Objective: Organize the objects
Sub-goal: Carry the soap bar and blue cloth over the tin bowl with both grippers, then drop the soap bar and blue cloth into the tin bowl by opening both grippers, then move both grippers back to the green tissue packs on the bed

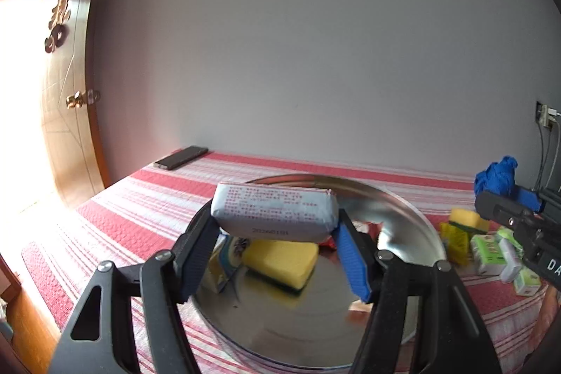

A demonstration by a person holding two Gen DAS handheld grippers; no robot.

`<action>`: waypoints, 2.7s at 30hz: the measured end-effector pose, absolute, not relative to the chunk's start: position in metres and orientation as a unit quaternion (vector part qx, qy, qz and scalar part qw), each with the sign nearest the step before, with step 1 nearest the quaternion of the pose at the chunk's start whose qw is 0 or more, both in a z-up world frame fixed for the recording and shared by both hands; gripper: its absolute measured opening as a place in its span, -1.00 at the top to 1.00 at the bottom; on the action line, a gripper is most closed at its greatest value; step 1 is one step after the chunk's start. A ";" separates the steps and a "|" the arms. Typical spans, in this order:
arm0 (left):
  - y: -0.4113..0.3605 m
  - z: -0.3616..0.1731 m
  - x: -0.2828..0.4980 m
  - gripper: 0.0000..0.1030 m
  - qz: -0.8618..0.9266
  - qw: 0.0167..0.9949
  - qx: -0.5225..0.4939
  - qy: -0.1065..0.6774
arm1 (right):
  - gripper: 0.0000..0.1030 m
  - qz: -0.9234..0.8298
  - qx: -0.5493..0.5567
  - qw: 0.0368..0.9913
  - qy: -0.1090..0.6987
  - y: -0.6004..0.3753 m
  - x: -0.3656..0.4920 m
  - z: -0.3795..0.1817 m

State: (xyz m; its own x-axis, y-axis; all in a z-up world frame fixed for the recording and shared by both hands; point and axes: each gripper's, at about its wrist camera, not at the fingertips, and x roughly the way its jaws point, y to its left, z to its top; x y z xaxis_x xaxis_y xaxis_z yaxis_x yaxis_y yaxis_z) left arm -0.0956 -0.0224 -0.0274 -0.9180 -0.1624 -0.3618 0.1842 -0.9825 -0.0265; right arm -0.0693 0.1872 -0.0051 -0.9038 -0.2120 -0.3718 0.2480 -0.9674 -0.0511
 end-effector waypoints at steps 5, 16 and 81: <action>-0.030 -0.036 -0.103 -0.28 -0.972 0.103 0.208 0.030 | 0.24 -0.969 0.196 0.134 0.063 0.166 -0.082 -0.005; -0.040 -0.043 -0.111 -0.28 -0.967 0.114 0.228 0.024 | 0.24 -0.958 0.235 0.153 0.063 0.142 -0.111 -0.021; -0.032 -0.049 -0.102 -0.88 -0.967 0.104 0.231 0.004 | -0.34 -0.968 0.241 0.074 0.007 0.186 -0.090 -0.039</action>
